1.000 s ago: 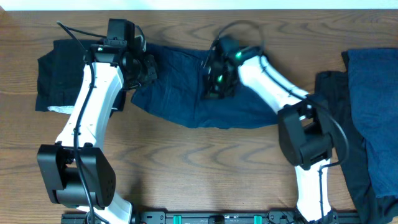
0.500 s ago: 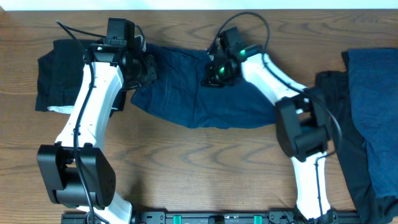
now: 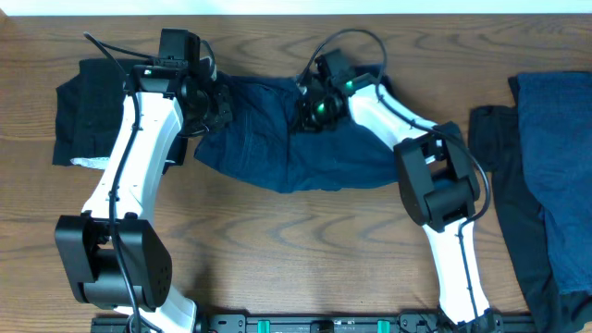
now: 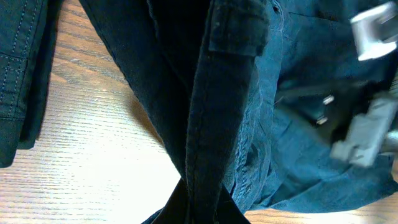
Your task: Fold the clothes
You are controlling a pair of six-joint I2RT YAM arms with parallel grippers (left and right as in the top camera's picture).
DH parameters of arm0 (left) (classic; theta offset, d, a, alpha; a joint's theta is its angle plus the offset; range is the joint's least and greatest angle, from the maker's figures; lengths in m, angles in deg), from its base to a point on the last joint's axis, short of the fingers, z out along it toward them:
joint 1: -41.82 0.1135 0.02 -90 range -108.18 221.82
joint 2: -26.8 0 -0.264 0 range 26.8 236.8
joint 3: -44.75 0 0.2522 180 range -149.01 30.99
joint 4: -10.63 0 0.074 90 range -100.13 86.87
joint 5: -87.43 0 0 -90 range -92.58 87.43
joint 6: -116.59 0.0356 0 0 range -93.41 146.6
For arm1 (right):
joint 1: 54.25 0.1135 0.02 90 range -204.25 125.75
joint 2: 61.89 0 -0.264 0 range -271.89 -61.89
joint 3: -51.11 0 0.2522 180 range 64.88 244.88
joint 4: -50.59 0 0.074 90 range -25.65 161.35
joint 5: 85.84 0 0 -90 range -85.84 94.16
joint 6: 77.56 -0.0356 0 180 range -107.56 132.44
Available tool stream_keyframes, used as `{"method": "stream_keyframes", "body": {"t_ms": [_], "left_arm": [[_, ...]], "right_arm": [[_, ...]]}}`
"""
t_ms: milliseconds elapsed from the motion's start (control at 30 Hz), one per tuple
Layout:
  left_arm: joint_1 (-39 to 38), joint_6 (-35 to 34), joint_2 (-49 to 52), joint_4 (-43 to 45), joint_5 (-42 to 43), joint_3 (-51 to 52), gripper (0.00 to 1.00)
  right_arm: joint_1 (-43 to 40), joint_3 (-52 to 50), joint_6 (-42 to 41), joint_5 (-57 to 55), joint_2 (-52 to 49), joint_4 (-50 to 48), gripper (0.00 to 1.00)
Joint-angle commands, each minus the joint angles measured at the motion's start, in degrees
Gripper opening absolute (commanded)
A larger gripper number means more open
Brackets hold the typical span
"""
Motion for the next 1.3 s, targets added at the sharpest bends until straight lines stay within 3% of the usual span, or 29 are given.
{"method": "stream_keyframes", "body": {"t_ms": [0,600,1000,1133,1267], "left_arm": [[-0.20,0.11,-0.44,-0.33,-0.26,-2.10,0.06],[-0.92,-0.09,-0.44,-0.24,-0.24,-2.19,0.06],[-1.25,-0.02,-0.44,0.24,-0.26,-2.19,0.06],[-1.09,1.57,-0.44,-1.33,-0.79,-3.15,0.06],[-1.09,2.86,-0.44,-5.16,-6.71,-6.14,0.06]], "right_arm": [[-2.51,3.96,1.18,0.92,0.28,-0.85,0.01],[5.25,3.58,0.96,-22.14,-0.59,-9.81,0.01],[6.73,4.46,3.15,-23.02,-3.26,-15.76,0.01],[4.26,7.21,3.15,-21.94,-1.44,-12.55,0.01],[1.25,9.90,3.15,-19.96,1.18,-5.49,0.01]]}}
